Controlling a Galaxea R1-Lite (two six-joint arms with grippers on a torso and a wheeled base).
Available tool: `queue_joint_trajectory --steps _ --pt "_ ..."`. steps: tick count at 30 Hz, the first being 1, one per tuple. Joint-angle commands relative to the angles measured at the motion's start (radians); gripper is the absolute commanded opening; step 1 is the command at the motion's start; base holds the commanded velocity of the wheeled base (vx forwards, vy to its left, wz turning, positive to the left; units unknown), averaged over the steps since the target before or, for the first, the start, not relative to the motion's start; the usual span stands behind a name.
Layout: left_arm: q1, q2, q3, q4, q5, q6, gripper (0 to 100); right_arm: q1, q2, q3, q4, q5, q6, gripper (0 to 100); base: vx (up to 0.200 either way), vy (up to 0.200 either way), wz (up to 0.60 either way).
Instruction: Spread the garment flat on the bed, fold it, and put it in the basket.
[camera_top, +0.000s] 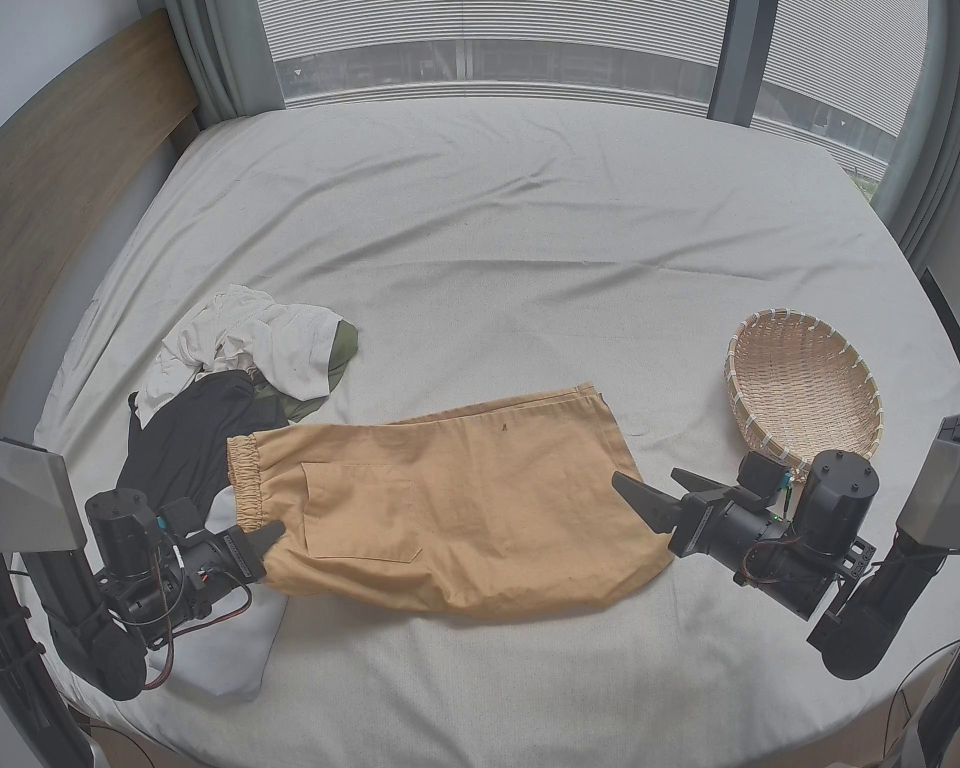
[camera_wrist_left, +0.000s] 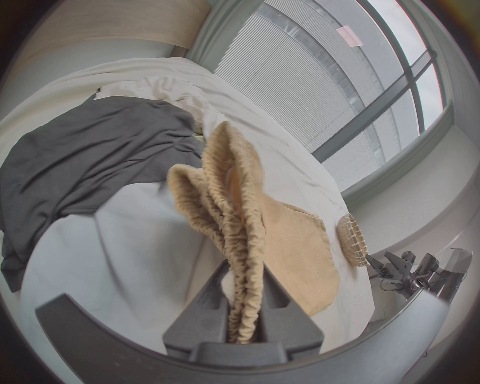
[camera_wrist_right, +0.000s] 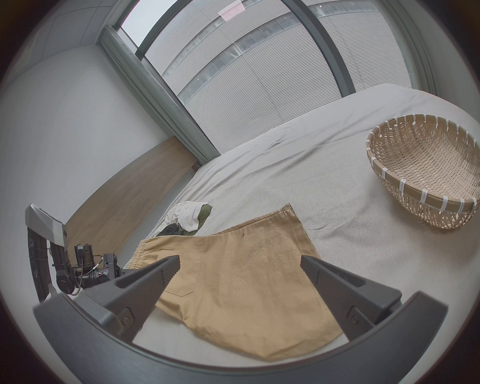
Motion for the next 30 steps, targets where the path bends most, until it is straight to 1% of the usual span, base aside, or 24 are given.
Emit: queue_joint_trajectory --steps 1,5,7,8,12,17,25,30 --pt "-0.075 0.0 -0.048 0.0 0.004 -0.002 0 -0.001 0.001 0.002 -0.001 0.002 0.02 100 0.0 0.0 0.0" --pt "-0.137 0.001 -0.095 0.0 0.018 -0.002 0 -0.004 0.001 0.001 -0.001 0.002 0.034 100 0.0 0.0 0.0" --pt "-0.152 0.0 -0.109 0.0 0.023 -0.002 0 -0.006 0.001 0.001 -0.001 0.002 0.034 100 0.0 0.0 0.0" --pt "-0.181 0.0 -0.137 0.0 0.027 -0.002 0 -0.009 -0.001 0.001 -0.003 0.002 0.034 100 0.0 0.0 0.0" --pt "-0.249 0.001 -0.193 0.0 0.03 -0.002 0 -0.014 -0.001 0.002 -0.003 0.0 0.04 100 0.0 0.0 0.0" --pt "-0.328 0.012 -0.262 0.0 0.027 -0.006 0 -0.021 -0.005 0.002 -0.003 0.002 0.078 100 0.0 0.0 0.0" --pt "-0.396 0.046 -0.347 0.001 0.024 -0.014 0 -0.023 -0.011 0.008 -0.003 0.002 0.084 100 0.0 0.0 0.0" --pt "-0.431 0.1 -0.408 0.001 0.026 -0.014 0 -0.029 -0.011 0.008 -0.003 0.0 0.086 100 0.0 0.0 0.0"
